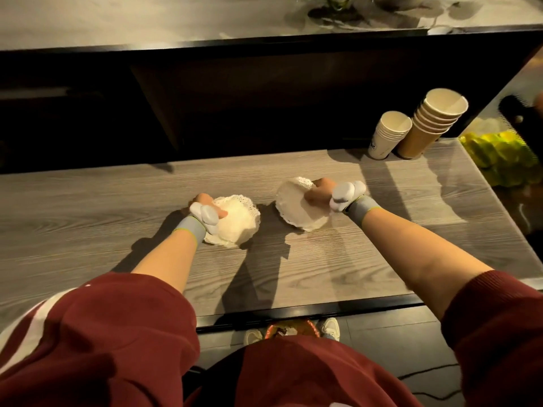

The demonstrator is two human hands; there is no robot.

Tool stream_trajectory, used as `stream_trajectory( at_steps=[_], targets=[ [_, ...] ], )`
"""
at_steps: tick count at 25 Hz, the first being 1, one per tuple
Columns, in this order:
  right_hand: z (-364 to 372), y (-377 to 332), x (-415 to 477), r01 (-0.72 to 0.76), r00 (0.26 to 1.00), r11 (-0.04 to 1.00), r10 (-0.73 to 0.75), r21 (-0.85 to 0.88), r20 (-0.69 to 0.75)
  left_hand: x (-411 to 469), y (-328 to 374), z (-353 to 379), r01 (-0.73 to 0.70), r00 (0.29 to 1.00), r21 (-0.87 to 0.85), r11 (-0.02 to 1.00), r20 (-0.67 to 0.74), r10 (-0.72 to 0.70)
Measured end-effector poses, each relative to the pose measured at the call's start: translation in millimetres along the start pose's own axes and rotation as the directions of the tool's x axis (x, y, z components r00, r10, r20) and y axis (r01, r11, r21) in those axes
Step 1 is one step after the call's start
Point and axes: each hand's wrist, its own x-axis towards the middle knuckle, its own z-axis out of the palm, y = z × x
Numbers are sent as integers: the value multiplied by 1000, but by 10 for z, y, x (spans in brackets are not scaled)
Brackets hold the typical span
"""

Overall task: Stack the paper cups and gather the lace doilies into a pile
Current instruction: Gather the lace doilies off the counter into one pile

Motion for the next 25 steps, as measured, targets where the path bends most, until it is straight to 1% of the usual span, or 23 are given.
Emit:
stream_trajectory(
  at_steps=[1, 2, 3, 4, 5, 6, 8, 10, 12, 14, 15, 16, 17, 18, 19, 20, 21, 22, 23, 24, 25],
  targets=[
    [2, -53, -3, 6, 1000, 987, -6, 158, -2, -47, 102, -21, -37, 999, -53, 998, 36, 39],
    [0, -95, 0, 37, 999, 949, -44, 312, 15, -84, 201, -29, -69, 996, -143, 987, 45, 76],
    [-15, -145, -28, 71, 995, 890, -94, 450, 30, -113, 309, -32, -97, 993, -251, 963, 39, 110],
    [-27, -172, -33, 84, 990, 821, -132, 564, 45, -136, 418, -19, -125, 989, -359, 925, 23, 143],
    [-31, -195, -18, 80, 989, 783, -141, 617, 50, -155, 507, 3, -140, 986, -448, 883, 14, 164],
    [-55, -207, 2, 75, 993, 783, -116, 618, 26, -175, 619, 29, -156, 982, -507, 848, 15, 190],
    [-108, -198, 73, 85, 996, 833, -62, 546, -59, -219, 813, 72, -200, 954, -574, 794, 71, 291],
    [-191, -127, 127, 82, 995, 837, -41, 541, -87, -263, 991, 90, -216, 926, -601, 769, 123, 356],
    [-283, -10, 168, 87, 996, 821, -56, 565, -71, -298, 1158, 119, -185, 921, -630, 754, 156, 357],
    [-355, 125, 193, 66, 998, 846, -50, 529, -45, -377, 1340, 176, -118, 934, -694, 710, 165, 317],
    [-400, 210, 211, 61, 998, 851, -45, 521, -44, -408, 1446, 216, -59, 941, -759, 649, 175, 290],
    [-420, 268, 225, 69, 997, 842, -39, 535, -67, -406, 1498, 241, 8, 931, -828, 561, 211, 298],
    [-438, 337, 254, 70, 995, 819, -18, 569, -95, -385, 1547, 278, 87, 897, -888, 452, 268, 353],
    [-450, 393, 277, 74, 992, 785, 4, 615, -125, -360, 1580, 317, 158, 844, -914, 374, 322, 430],
    [-477, 450, 310, 87, 988, 756, 16, 649, -151, -340, 1633, 379, 204, 804, -919, 338, 354, 478],
    [-490, 493, 334, 120, 982, 738, 9, 664, -188, -327, 1677, 447, 204, 813, -913, 354, 359, 458],
    [-517, 549, 363, 148, 976, 732, 2, 665, -220, -296, 1745, 541, 168, 866, -901, 400, 328, 376],
    [-543, 595, 391, 168, 971, 731, -7, 661, -239, -281, 1804, 611, 111, 933, -884, 454, 251, 259],
    [-579, 647, 420, 173, 972, 744, -21, 646, -236, -255, 1875, 675, 62, 975, -868, 492, 158, 157],
    [-624, 689, 449, 174, 973, 771, -41, 613, -225, -221, 1937, 717, 12, 989, -859, 512, 85, 119],
    [-663, 710, 464, 176, 975, 803, -62, 569, -214, -189, 1978, 731, -46, 991, -853, 520, 26, 130]
  ],
)
